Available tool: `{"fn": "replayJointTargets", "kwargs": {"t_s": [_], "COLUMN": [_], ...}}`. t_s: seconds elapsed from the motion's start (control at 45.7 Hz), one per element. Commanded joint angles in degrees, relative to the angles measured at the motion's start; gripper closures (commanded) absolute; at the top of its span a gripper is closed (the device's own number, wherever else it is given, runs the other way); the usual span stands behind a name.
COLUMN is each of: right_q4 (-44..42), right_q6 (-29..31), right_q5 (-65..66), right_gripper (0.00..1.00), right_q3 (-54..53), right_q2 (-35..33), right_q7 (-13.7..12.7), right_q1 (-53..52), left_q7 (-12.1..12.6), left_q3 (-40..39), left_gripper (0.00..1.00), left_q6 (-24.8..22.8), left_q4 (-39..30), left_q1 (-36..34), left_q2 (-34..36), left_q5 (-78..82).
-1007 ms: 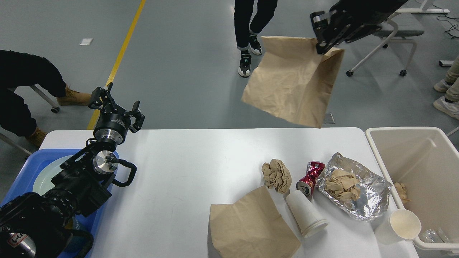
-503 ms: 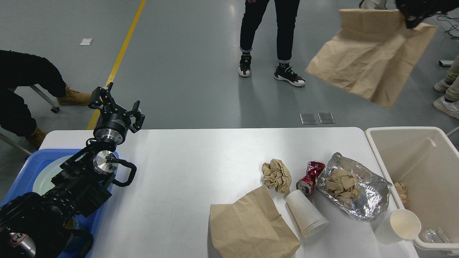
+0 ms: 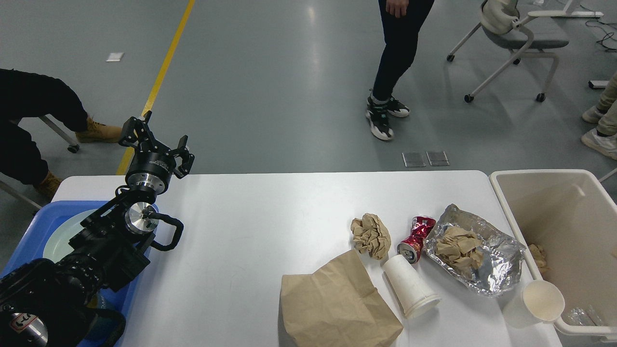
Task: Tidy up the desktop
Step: 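Carry the paper bag over the white bin and release it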
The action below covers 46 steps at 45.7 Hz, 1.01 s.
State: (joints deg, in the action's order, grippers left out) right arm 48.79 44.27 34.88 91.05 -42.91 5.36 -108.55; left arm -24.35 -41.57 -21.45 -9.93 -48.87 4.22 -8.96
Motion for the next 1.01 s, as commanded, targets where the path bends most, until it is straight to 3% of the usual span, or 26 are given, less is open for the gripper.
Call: {"fn": "replayJointTargets", "kwargs": {"t_s": [0.0, 0.153, 0.547, 0.985], "right_q4": [-0.36, -5.45, -21.89, -25.50], "right_q6": [-14.01, -23.25, -29.59, -30.29], "right_q5": [-0.95, -3.32, -4.91, -4.91], "right_gripper": [1.00, 1.00, 1.00, 1.00], "right_q3": [-3.68, -9.40, -20.82, -23.73], "right_q2": [-1.48, -1.30, 6.08, 11.44], "right_q7": [0.00, 0.00, 0.00, 0.00], "right_q1": [11.59, 25.83, 48.95, 54.67], "left_q7": [0.00, 0.00, 0.00, 0.00], "left_q3": [0.00, 0.00, 0.00, 0.00], "left_gripper": [0.04, 0.04, 0.04, 0.04], "left_q6": [0.00, 0.00, 0.00, 0.00], "left_q4": [0.00, 0.00, 0.00, 0.00], "left_q1": [0.00, 0.00, 0.00, 0.00], "left_q2": [0.00, 0.00, 0.00, 0.00], "left_q5": [0.00, 0.00, 0.00, 0.00]}}
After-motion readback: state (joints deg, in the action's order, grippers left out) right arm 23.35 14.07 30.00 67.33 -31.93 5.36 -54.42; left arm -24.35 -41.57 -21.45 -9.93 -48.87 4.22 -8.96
